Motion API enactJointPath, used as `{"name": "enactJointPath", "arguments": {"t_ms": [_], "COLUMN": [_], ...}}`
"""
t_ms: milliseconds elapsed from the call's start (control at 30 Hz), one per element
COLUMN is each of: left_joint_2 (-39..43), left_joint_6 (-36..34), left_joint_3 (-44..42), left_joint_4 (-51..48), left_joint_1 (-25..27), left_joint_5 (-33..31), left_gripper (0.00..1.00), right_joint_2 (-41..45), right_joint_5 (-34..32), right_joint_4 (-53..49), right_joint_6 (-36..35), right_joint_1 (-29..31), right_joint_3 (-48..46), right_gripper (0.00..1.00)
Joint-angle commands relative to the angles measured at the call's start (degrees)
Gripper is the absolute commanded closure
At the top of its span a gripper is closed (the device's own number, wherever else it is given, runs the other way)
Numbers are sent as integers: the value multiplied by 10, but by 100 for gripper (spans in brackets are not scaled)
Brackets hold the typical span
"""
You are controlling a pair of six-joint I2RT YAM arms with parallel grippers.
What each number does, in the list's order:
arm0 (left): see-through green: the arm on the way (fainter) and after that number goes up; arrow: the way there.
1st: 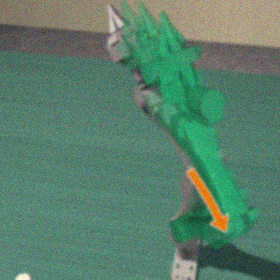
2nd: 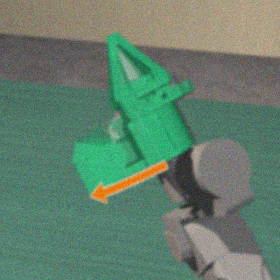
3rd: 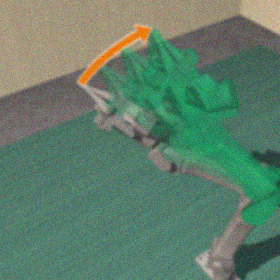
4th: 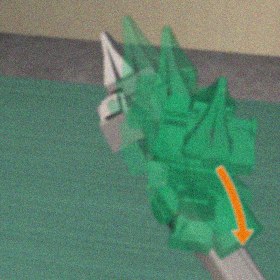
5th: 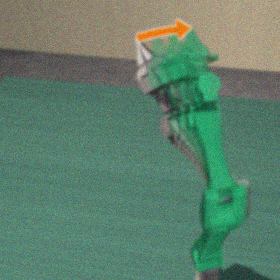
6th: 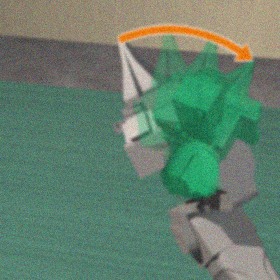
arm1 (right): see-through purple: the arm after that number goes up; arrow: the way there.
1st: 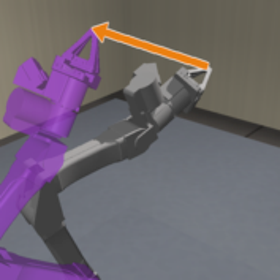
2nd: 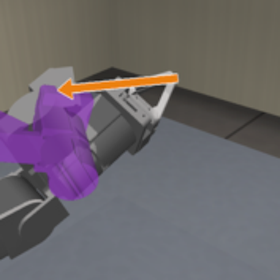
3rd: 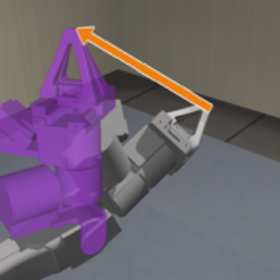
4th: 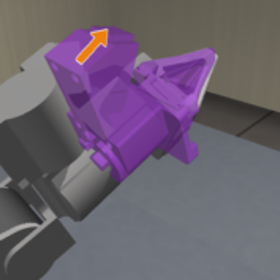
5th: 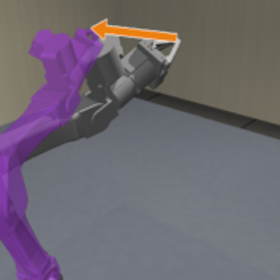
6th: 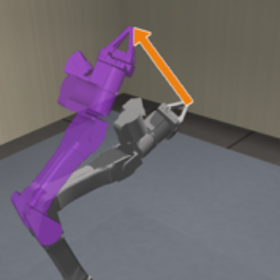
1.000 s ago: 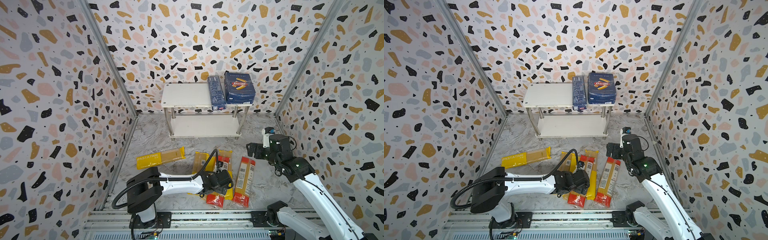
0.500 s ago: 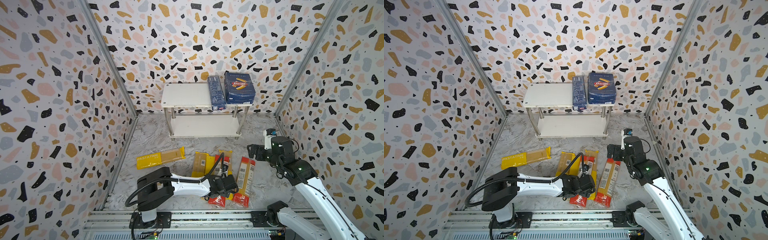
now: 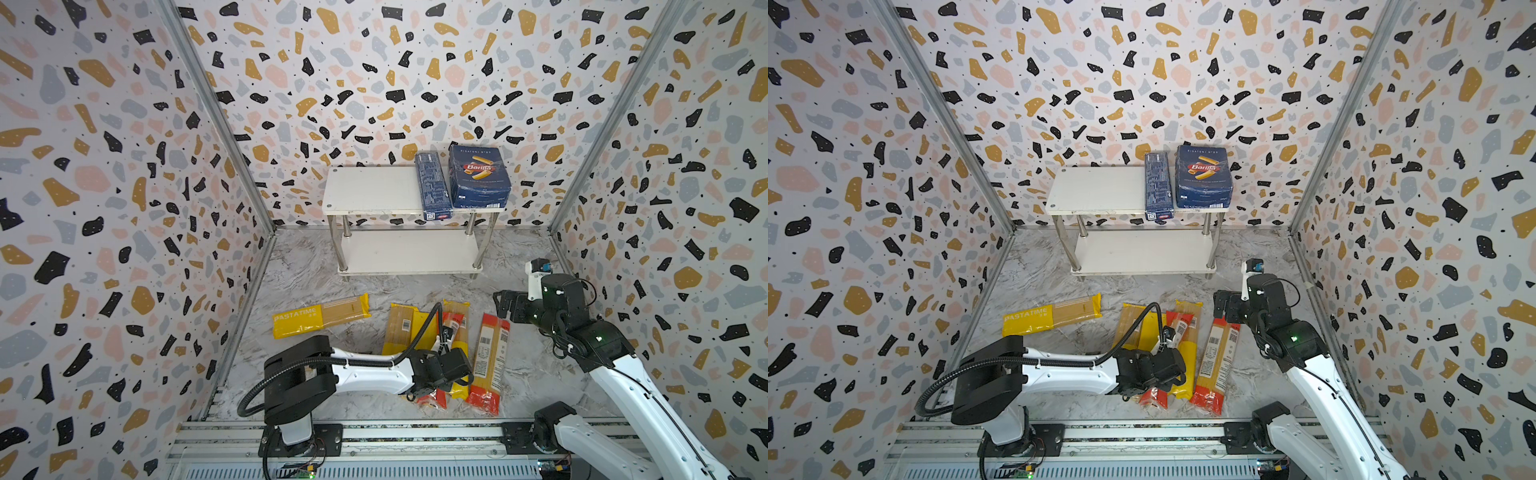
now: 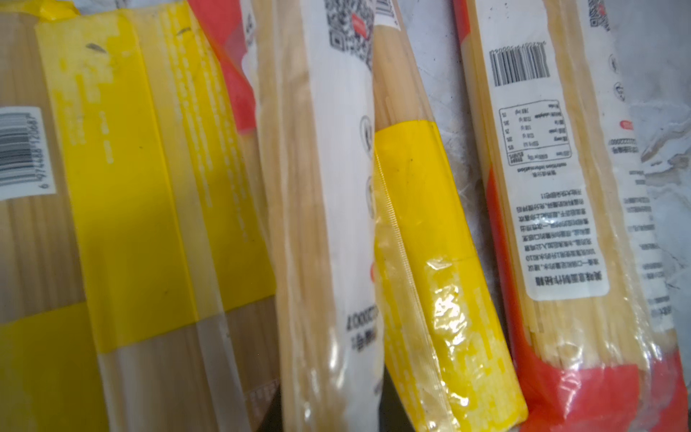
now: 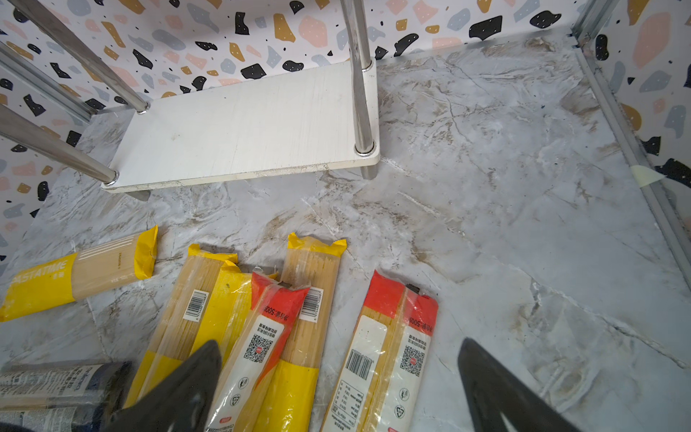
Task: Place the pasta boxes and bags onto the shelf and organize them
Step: 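Grasp the red-and-white spaghetti bag with the left gripper, then lift the red-and-white bag up toward the top shelf with the left gripper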
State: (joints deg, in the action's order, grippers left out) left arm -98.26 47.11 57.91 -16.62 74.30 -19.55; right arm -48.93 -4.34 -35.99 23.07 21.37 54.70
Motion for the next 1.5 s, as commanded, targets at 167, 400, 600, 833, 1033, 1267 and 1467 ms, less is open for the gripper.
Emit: {"name": "enactJointPath", "arguments": {"t_ms": [167, 400, 600, 833, 1033, 1267, 1467], "left_joint_2": [42, 125, 195, 283, 387, 478, 525], "left_joint_6": [-34, -55, -74, -88, -89, -89, -89], "left_joint_3": [-23, -33, -31, -83, -132, -121, -100], "left_joint_4": [-49, -54, -62, -12, 22, 5, -3], "left_joint_1": [-13, -28, -51, -101, -155, -197, -237], "left_joint_5": [-8, -25, -24, 39, 117, 176, 205], "left_gripper": [100, 100, 100, 100, 100, 100, 100], "right_joint_2": [-17, -41, -61, -78, -85, -99, -105], "right_joint_5": [7, 15, 41, 51, 52, 52, 45], "right_joint_4": [9, 21, 40, 51, 52, 53, 48], "right_joint_6": [-1, -3, -2, 0, -2, -1, -5], "right_joint_1": [-1, -1, 3, 10, 13, 21, 26], "right_joint_3": [1, -2, -7, -10, -6, 11, 28], "right_gripper": [1, 1, 1, 1, 1, 1, 1]}}
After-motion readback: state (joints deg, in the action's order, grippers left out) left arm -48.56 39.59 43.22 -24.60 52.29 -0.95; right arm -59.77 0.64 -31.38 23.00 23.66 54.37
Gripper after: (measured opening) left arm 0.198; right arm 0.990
